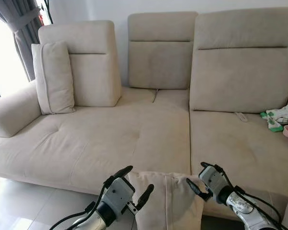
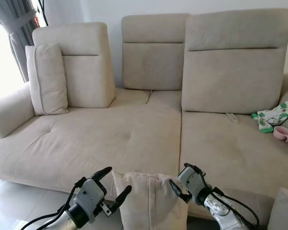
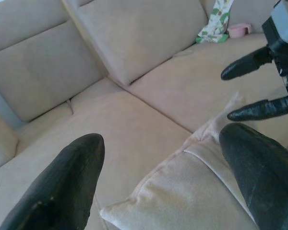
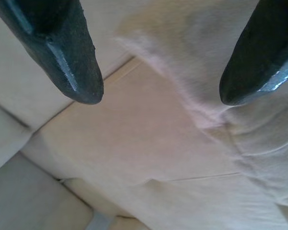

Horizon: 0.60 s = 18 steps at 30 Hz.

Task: Move the pillow to the sofa from floor

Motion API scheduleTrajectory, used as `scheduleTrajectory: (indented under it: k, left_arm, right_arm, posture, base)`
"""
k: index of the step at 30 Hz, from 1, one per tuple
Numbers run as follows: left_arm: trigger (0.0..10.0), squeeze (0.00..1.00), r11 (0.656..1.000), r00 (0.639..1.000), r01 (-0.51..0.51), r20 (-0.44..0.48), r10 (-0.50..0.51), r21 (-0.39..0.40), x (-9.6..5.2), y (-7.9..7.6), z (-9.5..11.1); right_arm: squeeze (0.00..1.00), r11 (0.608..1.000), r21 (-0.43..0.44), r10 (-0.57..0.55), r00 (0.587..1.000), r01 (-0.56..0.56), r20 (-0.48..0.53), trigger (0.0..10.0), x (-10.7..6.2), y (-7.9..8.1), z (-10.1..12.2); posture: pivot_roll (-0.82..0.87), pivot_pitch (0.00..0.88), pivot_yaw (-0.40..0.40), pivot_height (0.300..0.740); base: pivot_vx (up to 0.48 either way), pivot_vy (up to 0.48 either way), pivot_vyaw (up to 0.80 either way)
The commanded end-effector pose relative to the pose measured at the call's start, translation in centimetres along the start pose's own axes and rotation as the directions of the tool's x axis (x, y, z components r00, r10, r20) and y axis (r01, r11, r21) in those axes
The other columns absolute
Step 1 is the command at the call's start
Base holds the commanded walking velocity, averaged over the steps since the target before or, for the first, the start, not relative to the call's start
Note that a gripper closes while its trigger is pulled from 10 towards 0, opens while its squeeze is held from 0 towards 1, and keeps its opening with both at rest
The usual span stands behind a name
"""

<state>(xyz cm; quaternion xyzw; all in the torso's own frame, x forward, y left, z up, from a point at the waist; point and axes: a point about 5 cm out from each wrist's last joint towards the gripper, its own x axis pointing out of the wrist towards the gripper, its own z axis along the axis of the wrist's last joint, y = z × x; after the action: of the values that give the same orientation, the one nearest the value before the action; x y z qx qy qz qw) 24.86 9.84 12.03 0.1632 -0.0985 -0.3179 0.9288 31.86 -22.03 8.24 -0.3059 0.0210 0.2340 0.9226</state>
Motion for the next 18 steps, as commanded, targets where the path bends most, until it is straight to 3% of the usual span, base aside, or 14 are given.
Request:
scheduleTrajectory:
  k: [1, 7, 11, 18]
  left_arm:
    - [10.0, 0.00, 0.999, 0.999, 0.009, -0.041, -0.007, 0.031, -0.8, 0.2, -0.1]
    - [10.0, 0.00, 0.999, 0.999, 0.007, -0.054, -0.005, 0.032, -1.3, 0.1, 0.2]
    - [10.0, 0.00, 0.999, 0.998, 0.027, -0.060, -0.025, 0.033, -1.4, -0.3, 0.4]
    - [10.0, 0.00, 0.999, 0.997, 0.018, -0.071, -0.015, 0.035, -1.4, -0.1, 0.5]
  right_arm:
    - [0.00, 1.000, 0.010, -0.027, 1.000, 0.027, -0.001, 10.0, 0.0, 0.6, -0.4]
    - [0.00, 0.997, -0.006, -0.082, 0.997, 0.082, -0.003, 10.0, 0.1, 0.1, -0.3]
    - [0.00, 0.989, 0.059, -0.133, 0.989, 0.137, -0.060, 10.0, -0.5, -0.8, -1.2]
    - [0.00, 0.989, 0.088, -0.113, 0.990, 0.120, -0.085, 10.0, -0.5, -0.6, -1.7]
  posture:
    - [0.39, 0.113, 0.124, 0.551]
    - [0.40, 0.127, 0.135, 0.551]
    - [0.41, 0.134, 0.129, 0.551]
    - [0.40, 0.132, 0.121, 0.551]
  base:
    - [0.000, 0.000, 0.00]
    - [0.000, 0.000, 0.00]
    - [0.000, 0.000, 0.00]
    - [0.000, 0.000, 0.00]
